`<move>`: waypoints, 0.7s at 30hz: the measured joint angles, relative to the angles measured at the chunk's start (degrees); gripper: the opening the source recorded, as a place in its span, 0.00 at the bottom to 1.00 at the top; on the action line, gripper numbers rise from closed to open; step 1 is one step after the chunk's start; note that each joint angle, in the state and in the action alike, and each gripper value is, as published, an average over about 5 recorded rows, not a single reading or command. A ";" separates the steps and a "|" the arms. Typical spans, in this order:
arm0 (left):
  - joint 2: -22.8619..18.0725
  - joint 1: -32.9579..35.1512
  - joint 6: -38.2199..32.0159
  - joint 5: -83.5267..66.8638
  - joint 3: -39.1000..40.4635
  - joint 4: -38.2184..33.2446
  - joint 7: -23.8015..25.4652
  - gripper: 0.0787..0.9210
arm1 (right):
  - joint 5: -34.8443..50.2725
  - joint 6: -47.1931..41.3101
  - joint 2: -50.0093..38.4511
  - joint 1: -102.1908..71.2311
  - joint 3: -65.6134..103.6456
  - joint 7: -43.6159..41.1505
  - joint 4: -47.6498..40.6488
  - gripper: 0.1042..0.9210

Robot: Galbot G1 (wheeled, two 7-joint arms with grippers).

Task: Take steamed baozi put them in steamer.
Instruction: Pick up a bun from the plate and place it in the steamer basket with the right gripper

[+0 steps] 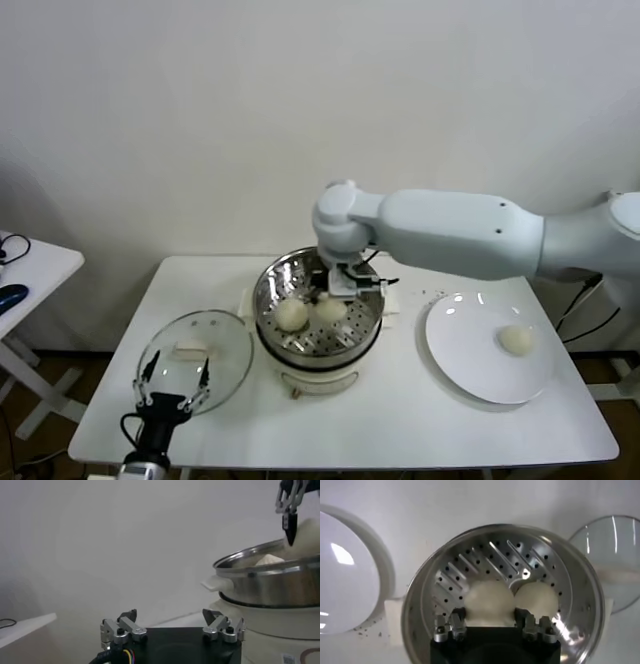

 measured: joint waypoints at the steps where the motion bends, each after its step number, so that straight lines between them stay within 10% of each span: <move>1: 0.00 -0.02 -0.01 0.00 0.04 0.10 0.00 0.88 | -0.18 0.10 0.29 -0.31 -0.11 0.01 -0.01 0.66; 21: -0.11 -0.01 -0.21 0.22 0.12 0.87 -0.05 0.88 | -2.66 1.88 0.76 -3.05 -1.49 0.23 2.01 0.67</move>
